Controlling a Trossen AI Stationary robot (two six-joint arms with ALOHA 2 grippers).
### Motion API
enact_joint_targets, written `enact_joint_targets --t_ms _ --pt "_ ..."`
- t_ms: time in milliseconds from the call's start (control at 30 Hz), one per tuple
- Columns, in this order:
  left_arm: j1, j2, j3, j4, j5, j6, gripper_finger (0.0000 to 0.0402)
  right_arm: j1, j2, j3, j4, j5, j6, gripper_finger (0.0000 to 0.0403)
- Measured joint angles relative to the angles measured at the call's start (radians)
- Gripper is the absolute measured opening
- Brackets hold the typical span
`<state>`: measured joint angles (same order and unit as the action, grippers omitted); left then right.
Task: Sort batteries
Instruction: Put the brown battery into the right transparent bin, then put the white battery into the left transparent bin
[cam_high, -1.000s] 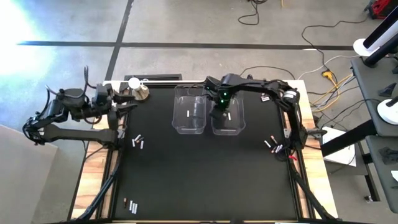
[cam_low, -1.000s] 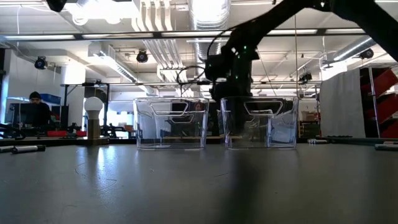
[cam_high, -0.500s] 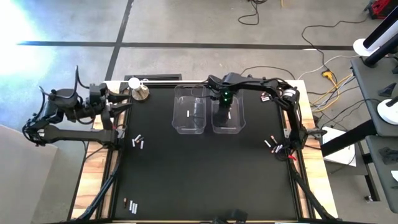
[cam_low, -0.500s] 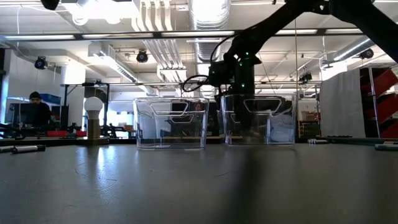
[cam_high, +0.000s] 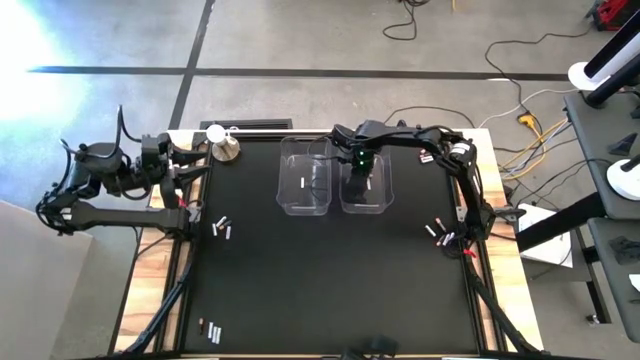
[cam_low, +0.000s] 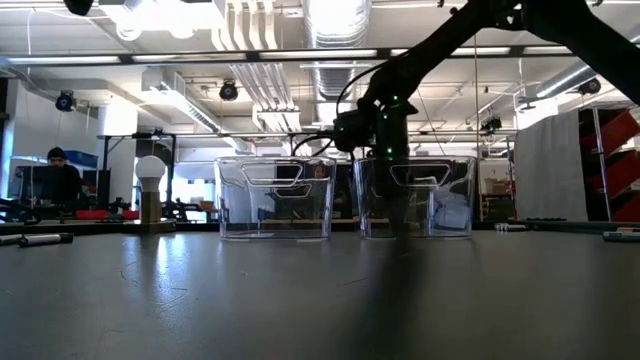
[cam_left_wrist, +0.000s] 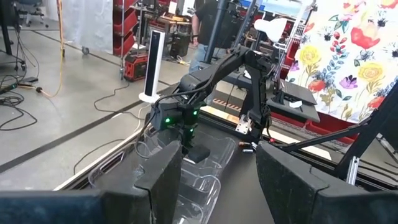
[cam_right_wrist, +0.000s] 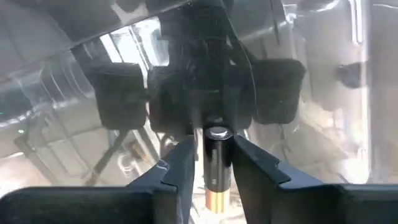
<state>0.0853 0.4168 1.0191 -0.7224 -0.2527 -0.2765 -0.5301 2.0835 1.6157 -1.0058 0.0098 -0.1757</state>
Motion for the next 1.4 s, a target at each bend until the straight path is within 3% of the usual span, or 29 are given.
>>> enact_joint_targets --t_ms 200,433,600,933,1100,1400 --pt "0.000 0.000 0.000 0.000 0.000 0.006 0.0185 0.003 -0.116 0.010 -0.059 0.000 0.050 0.0133" --pt "0.000 0.000 0.000 0.000 0.000 0.011 0.0185 0.025 -0.369 -0.038 -0.144 -0.003 0.116 0.0163" --pt "0.000 0.000 0.000 0.000 0.000 0.049 0.0185 0.111 -0.548 -0.254 -0.250 -0.012 0.309 0.0175" --pt "0.000 0.000 -0.001 0.001 0.000 0.087 0.0185 0.343 -0.918 -0.722 -0.259 -0.161 0.971 0.0189" --pt "0.000 0.000 -0.001 0.001 0.000 0.113 0.0185 0.365 -0.960 -0.831 -0.196 -0.193 1.164 0.0185" --pt "0.000 0.000 -0.002 -0.046 0.000 0.116 0.0185 0.360 -0.852 -0.906 -0.136 -0.107 0.963 0.0180"
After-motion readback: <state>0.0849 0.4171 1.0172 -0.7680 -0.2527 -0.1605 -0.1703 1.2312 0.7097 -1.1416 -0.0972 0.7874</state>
